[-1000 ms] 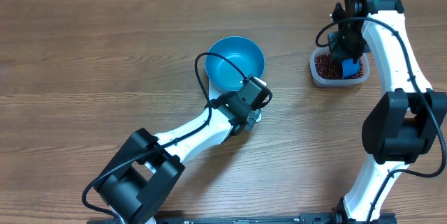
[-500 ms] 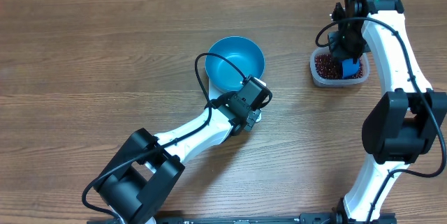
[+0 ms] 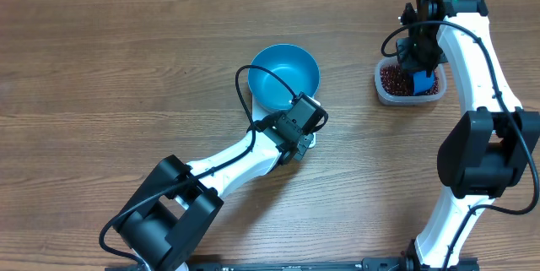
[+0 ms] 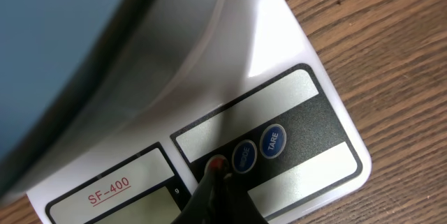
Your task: Scoop item into bowl and weigh 150g on scale
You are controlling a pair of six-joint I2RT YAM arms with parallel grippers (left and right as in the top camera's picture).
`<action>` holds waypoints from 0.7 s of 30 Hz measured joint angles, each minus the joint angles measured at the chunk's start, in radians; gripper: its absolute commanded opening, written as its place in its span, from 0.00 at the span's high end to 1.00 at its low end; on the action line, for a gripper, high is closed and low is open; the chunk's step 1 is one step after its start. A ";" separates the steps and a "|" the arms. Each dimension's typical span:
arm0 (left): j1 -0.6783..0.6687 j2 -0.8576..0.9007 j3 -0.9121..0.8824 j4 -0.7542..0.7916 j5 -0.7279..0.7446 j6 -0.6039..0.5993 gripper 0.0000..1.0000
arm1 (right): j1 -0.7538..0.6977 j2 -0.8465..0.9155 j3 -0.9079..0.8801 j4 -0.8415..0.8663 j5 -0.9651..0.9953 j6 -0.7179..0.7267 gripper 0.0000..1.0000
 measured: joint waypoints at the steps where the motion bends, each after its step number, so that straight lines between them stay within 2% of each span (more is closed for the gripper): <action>1: 0.000 0.000 0.000 0.000 0.000 0.000 0.96 | 0.000 0.000 0.000 0.000 0.000 0.000 0.96; 21: 0.000 0.018 0.000 0.018 -0.043 0.000 0.96 | 0.000 0.000 0.000 0.001 -0.003 0.000 0.96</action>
